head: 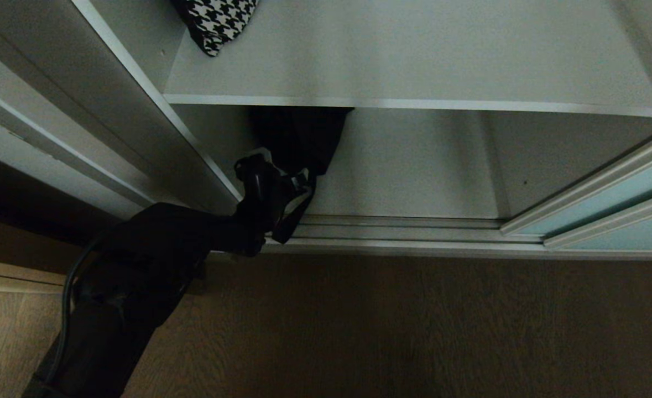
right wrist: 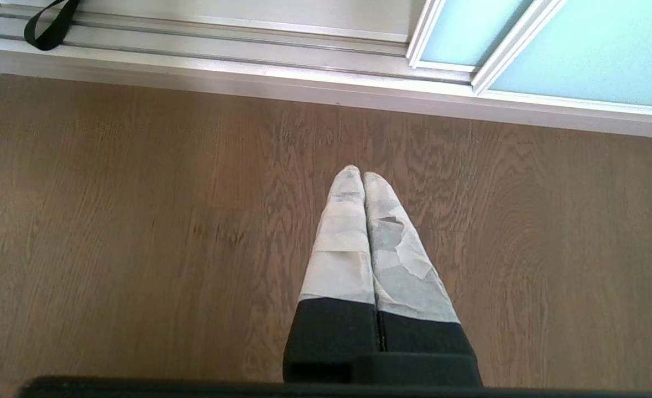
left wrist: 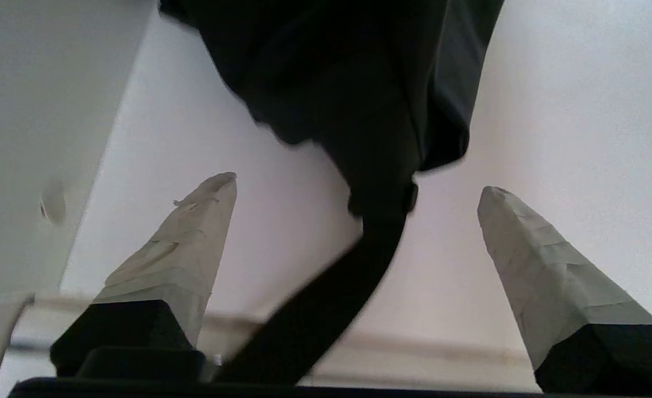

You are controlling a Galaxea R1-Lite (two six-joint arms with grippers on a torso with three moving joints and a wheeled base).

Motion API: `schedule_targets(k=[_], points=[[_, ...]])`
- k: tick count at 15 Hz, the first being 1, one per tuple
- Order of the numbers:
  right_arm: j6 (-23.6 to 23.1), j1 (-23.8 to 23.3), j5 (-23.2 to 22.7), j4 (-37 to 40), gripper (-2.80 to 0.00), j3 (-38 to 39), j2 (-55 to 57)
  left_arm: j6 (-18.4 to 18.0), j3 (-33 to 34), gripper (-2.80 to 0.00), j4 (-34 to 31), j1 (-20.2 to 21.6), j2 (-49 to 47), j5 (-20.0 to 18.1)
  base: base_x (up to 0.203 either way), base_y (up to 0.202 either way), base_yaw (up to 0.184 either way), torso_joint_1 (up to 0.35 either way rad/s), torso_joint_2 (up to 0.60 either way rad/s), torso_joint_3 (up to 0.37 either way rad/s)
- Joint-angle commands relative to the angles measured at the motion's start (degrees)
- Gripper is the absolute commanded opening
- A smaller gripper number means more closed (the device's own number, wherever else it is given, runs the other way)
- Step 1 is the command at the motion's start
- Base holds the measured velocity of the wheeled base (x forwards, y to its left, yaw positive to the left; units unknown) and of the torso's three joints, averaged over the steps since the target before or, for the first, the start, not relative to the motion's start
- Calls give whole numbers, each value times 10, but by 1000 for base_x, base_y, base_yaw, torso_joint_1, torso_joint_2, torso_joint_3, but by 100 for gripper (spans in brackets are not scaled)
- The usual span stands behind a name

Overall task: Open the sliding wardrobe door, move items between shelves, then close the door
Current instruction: Place the bag on the higher shelf

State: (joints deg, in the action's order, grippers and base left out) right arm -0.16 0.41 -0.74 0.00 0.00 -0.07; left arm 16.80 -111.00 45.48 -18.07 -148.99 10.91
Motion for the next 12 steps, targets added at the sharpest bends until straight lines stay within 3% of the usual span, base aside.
schedule_targets(k=[1, 3, 7, 12], points=[[0, 0, 0, 0, -280, 0, -1, -12, 0, 0, 61, 7, -28, 0, 0, 0, 0, 0, 0, 0], [0, 0, 0, 0, -280, 0, -1, -22, -1, 0, 94, 18, -41, -6, 0, 0, 0, 0, 0, 0], [0, 0, 0, 0, -280, 0, -1, -22, -5, 0, 101, 29, -60, -40, 0, 0, 0, 0, 0, 0], [0, 0, 0, 0, -280, 0, -1, -24, -5, 0, 139, 28, -64, -38, 0, 0, 0, 0, 0, 0]])
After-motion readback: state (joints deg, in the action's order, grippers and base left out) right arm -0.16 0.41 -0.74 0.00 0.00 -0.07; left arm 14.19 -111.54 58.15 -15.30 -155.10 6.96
